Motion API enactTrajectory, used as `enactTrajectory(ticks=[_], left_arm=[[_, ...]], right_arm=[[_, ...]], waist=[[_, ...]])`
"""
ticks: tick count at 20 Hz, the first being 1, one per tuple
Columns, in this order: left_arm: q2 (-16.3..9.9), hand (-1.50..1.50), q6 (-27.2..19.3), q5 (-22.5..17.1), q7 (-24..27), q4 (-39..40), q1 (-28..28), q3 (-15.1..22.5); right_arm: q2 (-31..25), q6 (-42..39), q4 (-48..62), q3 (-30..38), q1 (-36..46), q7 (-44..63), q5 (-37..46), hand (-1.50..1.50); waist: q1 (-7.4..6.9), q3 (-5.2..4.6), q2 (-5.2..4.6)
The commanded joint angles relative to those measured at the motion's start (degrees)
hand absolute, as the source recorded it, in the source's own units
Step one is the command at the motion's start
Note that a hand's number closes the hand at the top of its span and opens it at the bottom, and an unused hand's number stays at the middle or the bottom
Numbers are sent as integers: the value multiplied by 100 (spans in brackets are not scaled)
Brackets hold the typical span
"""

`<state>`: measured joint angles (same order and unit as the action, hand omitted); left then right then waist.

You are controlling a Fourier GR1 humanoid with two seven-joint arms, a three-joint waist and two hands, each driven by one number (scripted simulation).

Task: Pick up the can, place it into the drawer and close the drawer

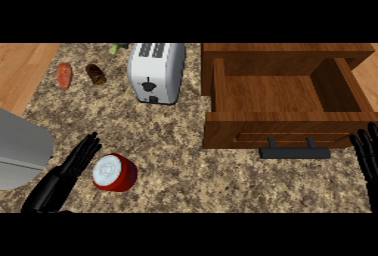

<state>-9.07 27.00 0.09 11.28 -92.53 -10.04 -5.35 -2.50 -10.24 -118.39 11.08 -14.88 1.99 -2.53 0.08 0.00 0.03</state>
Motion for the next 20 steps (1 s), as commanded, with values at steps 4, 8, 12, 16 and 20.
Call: enactTrajectory(ticks=[4,8,12,16,20], left_arm=[[-164,-150,79,258,579,907,245,-242],[-131,-150,53,405,824,1454,584,-206],[-261,-150,-83,754,1532,2450,916,-307],[-320,-150,40,740,1839,2807,827,-357],[-101,-150,-124,778,1507,2553,723,-212]], right_arm=[[-198,-257,256,438,64,-92,-261,-150],[75,-81,601,125,120,-600,320,-150],[239,128,-53,-299,-317,-306,254,-150],[-91,-95,61,289,317,139,-70,-150],[56,148,-278,98,384,484,199,-150]], waist=[[3,0,-1],[1,0,-2],[25,-2,-3],[5,-1,-3],[-3,0,0]])
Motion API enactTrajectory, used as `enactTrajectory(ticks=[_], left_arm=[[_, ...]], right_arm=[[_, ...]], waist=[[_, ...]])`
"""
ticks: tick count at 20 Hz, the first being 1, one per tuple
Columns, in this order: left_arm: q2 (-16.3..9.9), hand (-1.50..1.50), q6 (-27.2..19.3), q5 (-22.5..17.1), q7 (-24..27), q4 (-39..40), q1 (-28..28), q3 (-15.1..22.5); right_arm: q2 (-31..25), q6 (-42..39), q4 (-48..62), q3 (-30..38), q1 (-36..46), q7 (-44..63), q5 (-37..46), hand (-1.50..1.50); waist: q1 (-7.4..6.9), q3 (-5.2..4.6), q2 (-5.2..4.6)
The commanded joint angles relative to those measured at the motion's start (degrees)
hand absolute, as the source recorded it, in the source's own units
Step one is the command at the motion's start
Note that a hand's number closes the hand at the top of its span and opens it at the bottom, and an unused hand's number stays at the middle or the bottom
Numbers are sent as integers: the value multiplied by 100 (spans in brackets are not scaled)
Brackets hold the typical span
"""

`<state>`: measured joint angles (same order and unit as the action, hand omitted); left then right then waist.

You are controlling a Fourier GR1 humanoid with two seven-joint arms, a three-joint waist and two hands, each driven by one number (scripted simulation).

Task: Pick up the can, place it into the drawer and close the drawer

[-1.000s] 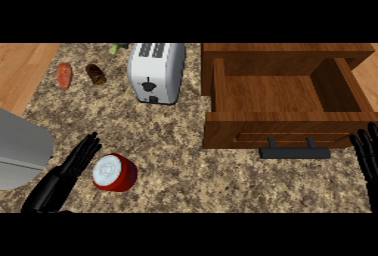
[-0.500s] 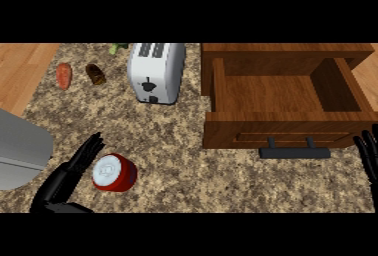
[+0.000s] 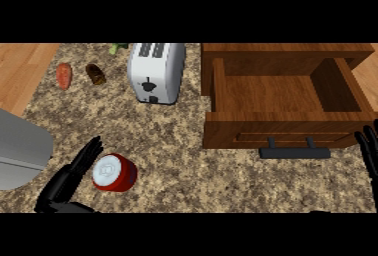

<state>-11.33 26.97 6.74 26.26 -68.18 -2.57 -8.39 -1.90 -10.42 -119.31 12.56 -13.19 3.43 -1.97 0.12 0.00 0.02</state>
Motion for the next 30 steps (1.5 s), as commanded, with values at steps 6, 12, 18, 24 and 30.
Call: enactTrajectory(ticks=[6,12,18,24,30], left_arm=[[-19,-150,-281,211,497,1151,606,-85],[102,-150,-426,383,646,1305,623,88],[112,-150,-409,167,393,1324,997,4],[319,-150,-574,294,543,1690,1059,185],[400,-150,-507,357,371,1368,1014,432]], right_arm=[[136,10,-164,-53,-1,137,20,-150],[-186,-292,-286,327,-58,384,-422,-150],[-97,-206,-415,364,9,553,-478,-150],[173,-213,-136,41,-133,8,-28,-150],[-41,-291,-146,399,63,244,-394,-150]], waist=[[6,-1,0],[9,-1,1],[8,0,1],[9,0,-1],[1,0,1]])
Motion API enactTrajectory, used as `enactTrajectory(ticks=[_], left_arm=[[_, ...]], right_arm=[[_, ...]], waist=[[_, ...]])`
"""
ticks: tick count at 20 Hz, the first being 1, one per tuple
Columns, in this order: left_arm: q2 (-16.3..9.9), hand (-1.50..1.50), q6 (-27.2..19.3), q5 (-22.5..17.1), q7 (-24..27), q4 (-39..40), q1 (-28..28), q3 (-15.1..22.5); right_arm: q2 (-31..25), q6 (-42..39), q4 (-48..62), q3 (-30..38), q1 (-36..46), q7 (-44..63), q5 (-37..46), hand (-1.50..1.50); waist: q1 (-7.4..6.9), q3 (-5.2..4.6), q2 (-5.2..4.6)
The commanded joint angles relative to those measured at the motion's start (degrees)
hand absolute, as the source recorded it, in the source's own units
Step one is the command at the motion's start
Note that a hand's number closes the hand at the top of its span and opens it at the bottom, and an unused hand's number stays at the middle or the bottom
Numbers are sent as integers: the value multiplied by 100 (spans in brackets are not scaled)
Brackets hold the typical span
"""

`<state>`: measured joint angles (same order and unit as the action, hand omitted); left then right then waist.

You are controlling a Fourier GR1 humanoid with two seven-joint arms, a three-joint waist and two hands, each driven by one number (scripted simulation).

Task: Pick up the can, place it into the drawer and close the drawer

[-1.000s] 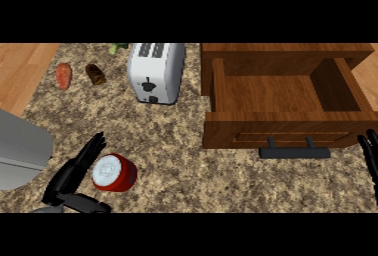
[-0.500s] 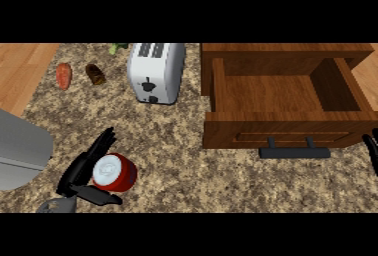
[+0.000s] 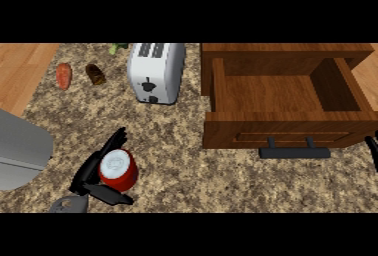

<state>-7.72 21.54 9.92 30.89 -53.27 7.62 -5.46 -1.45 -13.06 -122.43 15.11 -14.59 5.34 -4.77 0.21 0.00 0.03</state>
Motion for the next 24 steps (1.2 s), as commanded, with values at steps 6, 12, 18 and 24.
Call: enactTrajectory(ticks=[6,12,18,24], left_arm=[[199,150,-44,-52,-104,252,590,74],[305,150,362,-479,-559,-290,323,92],[433,150,-518,-851,-817,-652,175,-575],[437,150,-1662,-1148,-916,-491,664,-1355]], right_arm=[[138,-167,-266,-98,-489,-160,-16,-150],[26,144,141,-71,254,103,34,-150],[-32,-11,-128,186,-231,-4,-200,-150],[143,135,-173,-176,-291,-220,8,-150]], waist=[[28,-2,-3],[-12,0,-2],[-25,3,2],[-4,0,-3]])
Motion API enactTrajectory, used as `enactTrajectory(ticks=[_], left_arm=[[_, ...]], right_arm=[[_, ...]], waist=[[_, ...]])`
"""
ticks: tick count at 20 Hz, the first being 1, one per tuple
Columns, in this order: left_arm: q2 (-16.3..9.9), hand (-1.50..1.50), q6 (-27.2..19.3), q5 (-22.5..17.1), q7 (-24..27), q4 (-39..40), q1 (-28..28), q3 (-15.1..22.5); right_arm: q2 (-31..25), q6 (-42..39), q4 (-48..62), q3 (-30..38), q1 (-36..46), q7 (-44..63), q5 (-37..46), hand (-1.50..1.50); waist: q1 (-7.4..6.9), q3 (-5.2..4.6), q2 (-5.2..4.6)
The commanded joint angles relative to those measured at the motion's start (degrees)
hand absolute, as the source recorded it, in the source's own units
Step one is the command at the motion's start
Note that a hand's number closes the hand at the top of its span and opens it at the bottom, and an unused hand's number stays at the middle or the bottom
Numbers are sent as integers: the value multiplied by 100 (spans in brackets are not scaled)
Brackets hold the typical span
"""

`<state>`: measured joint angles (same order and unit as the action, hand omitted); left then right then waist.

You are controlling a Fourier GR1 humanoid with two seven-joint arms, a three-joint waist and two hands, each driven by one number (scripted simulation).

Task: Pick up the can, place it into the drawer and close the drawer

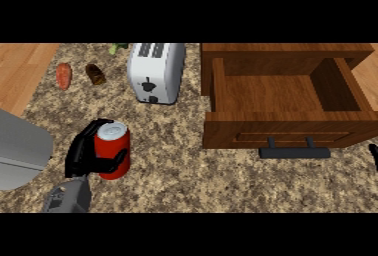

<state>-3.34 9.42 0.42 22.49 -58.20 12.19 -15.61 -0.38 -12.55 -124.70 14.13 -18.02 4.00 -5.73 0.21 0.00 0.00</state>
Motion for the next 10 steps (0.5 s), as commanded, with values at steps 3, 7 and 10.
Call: enactTrajectory(ticks=[3,7,10], left_arm=[[-67,150,-449,-322,-373,-229,453,-164],[282,150,-783,-98,-746,-959,380,355],[326,150,-744,-117,-1509,-1868,160,707]], right_arm=[[-15,-1,69,42,148,119,48,-150],[34,34,-106,99,-70,-20,-80,-150],[-77,-30,133,243,75,-98,-86,-150]], waist=[[2,0,2],[7,1,9],[-19,3,13]])
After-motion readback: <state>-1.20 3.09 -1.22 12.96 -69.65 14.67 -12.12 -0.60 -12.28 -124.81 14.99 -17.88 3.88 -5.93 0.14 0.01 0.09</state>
